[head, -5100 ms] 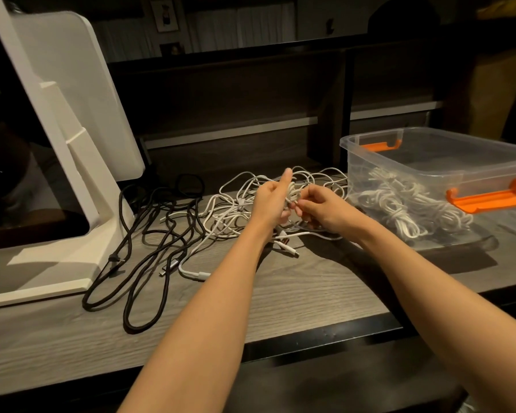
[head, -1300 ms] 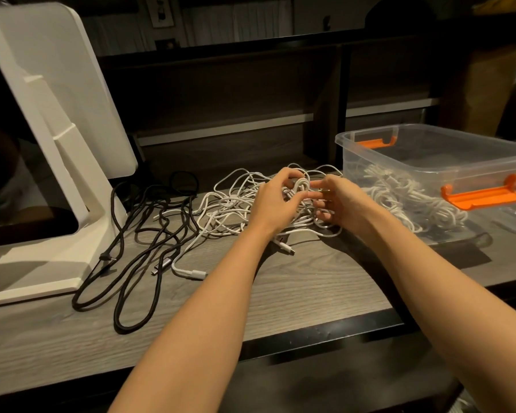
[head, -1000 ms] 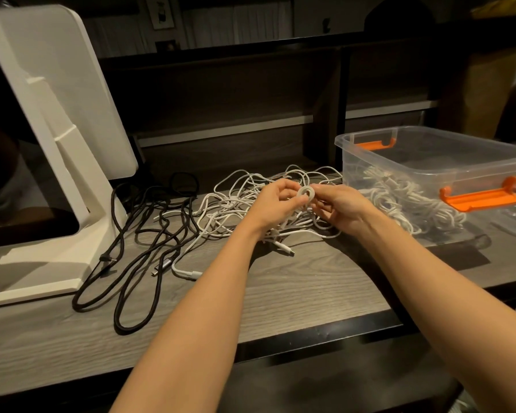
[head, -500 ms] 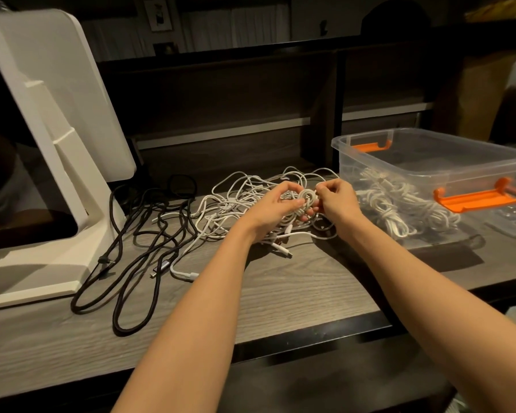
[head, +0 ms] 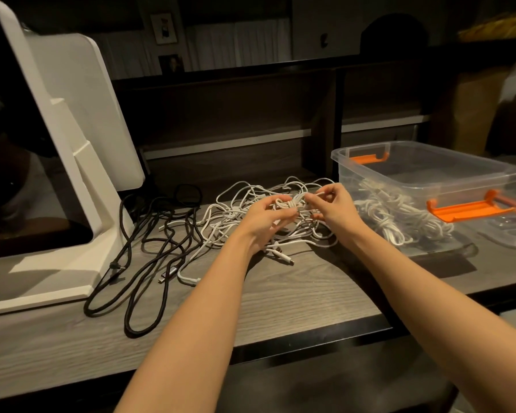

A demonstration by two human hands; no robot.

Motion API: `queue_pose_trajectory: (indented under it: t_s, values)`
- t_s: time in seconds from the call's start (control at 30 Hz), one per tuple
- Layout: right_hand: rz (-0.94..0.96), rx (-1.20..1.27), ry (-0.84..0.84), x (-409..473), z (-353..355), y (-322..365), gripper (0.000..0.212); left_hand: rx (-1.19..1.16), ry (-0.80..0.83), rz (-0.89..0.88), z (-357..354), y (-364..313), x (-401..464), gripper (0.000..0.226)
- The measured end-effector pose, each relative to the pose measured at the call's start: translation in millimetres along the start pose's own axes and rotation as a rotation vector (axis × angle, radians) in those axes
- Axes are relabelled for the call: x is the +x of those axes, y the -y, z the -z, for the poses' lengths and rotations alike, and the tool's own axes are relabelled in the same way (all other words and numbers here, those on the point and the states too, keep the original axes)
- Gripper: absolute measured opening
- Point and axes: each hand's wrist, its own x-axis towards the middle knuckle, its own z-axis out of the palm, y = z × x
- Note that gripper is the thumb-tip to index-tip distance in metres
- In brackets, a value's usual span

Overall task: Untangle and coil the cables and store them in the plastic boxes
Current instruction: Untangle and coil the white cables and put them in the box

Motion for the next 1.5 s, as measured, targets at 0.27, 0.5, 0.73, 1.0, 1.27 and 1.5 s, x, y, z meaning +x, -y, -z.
queue_pose_trajectory:
  t_s: [0.27, 0.5, 0.73, 1.0, 1.27, 1.5]
  values:
    - [0.088, -0.25, -0.08, 1, -5, 30, 0.019, 0.356, -0.106, -0.176, -7, -22, -12, 0.038]
    - [0.18, -0.684, -0.127, -5, 9, 82, 0.023, 0.402, -0.137, -0.295, -32, -52, -23, 0.034]
    - [0.207, -0.862, -0.231, -9, 42, 118, 0.019, 0.425, -0.146, -0.351, -71, -71, -20, 0.043]
    - [0.061, -0.705, -0.333, 2, 96, 111, 0.019, 0.483, -0.049, -0.303, -113, -75, -4, 0.048]
    - [-0.138, -0.605, -0.299, 35, 125, 101, 0.009, 0.542, -0.095, -0.319, -128, -63, 26, 0.022]
    - [-0.266, -0.9, 0.235, 33, 112, 100, 0.044, 0.507, -0.143, -0.297, -120, -55, 34, 0.019]
